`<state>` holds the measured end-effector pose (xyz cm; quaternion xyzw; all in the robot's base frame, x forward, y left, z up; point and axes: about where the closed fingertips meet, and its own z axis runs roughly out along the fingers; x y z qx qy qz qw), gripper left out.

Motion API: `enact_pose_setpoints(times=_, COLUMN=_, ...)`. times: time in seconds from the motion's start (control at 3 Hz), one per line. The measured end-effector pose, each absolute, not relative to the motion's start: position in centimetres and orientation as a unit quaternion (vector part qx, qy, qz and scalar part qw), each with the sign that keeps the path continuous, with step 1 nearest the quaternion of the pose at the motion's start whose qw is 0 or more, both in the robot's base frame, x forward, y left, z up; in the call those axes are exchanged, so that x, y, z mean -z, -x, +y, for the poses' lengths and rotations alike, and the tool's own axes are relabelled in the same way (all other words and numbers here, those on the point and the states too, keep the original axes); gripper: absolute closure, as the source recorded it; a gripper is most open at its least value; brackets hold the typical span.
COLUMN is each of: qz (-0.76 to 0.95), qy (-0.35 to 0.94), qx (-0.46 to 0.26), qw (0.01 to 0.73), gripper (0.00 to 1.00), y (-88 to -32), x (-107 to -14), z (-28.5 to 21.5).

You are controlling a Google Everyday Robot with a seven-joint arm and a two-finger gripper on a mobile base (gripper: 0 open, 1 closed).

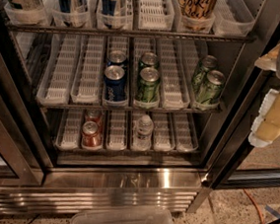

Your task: Pick 7up can from top shelf of fridge

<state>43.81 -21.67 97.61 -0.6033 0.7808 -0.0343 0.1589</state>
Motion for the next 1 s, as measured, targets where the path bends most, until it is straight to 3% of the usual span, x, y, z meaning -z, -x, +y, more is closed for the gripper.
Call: enact_pose_setpoints(times=1.0, qz=0.78, qy=0.602, qx=-0.003, qw=0.174, gripper=0.0, y=-44.8, x=-95.0, z=-19.5)
